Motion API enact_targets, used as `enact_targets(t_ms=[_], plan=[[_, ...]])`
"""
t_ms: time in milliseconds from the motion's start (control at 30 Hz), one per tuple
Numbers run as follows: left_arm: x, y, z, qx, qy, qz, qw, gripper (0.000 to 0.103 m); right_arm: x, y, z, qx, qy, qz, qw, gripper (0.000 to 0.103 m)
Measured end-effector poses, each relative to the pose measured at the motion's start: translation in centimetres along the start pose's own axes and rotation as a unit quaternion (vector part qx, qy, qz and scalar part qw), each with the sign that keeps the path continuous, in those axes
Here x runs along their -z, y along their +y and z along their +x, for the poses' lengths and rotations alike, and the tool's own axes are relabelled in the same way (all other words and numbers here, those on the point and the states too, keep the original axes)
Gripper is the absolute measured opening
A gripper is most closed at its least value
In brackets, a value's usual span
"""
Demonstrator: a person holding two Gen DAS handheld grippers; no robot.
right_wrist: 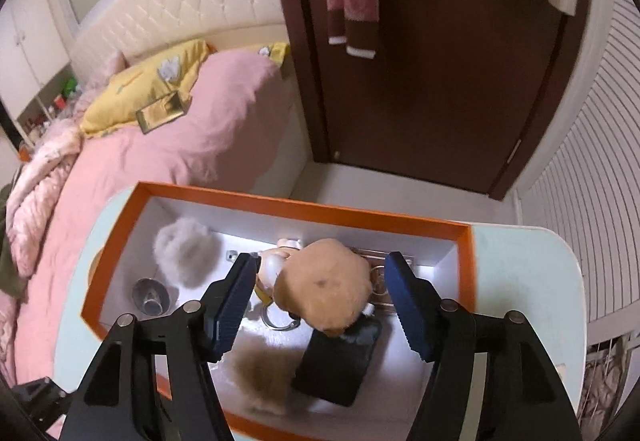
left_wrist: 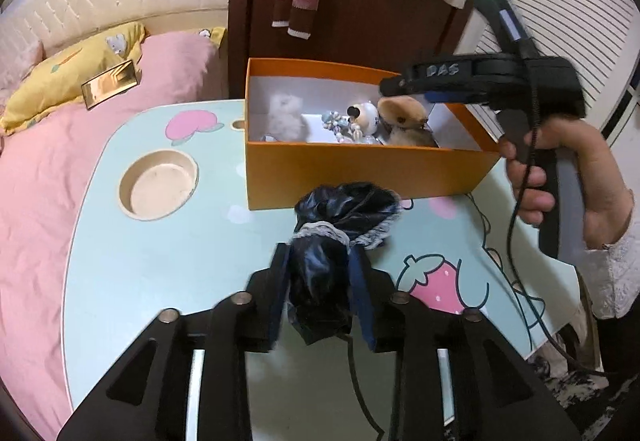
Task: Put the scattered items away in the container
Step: 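Lift the tan plush ball with the right tool while the left tool sets down black cloth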
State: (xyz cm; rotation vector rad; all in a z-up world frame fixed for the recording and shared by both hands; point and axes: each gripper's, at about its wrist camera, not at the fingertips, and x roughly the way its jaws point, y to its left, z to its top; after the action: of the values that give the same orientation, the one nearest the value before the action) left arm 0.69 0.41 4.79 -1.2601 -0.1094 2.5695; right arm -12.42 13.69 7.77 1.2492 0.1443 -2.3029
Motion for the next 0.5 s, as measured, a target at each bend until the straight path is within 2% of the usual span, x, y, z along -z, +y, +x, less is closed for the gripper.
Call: enact_targets(t_ms=[33, 67, 333, 500], plan=[[0.0, 0.2, -0.1, 0.001, -0.003, -0.002, 1.0000, 0.043, 0.0, 0.1, 0.5, 0.003, 0.008, -0.006, 1.000, 0.063], [0.0, 0.4, -0.3, 0.004, -0.007, -0.005, 1.0000, 0.046, 0.1, 0.0, 0.8, 0.003, 0.012, -0.010, 1.000, 0.049], [-0.1, 1.7, -0.6, -0.001, -0.003, -0.019, 0.9998, 0.047, 0.5, -0.5, 0.8, -0.016, 0.004, -0.005, 1.000, 0.044], [-0.3, 1.6, -0.9, -0.007, -0.004, -0.020, 0.9998, 0.047, 0.5, -0.7, -2.0, -0.036, -0.041, 0.006, 0.998, 0.044]])
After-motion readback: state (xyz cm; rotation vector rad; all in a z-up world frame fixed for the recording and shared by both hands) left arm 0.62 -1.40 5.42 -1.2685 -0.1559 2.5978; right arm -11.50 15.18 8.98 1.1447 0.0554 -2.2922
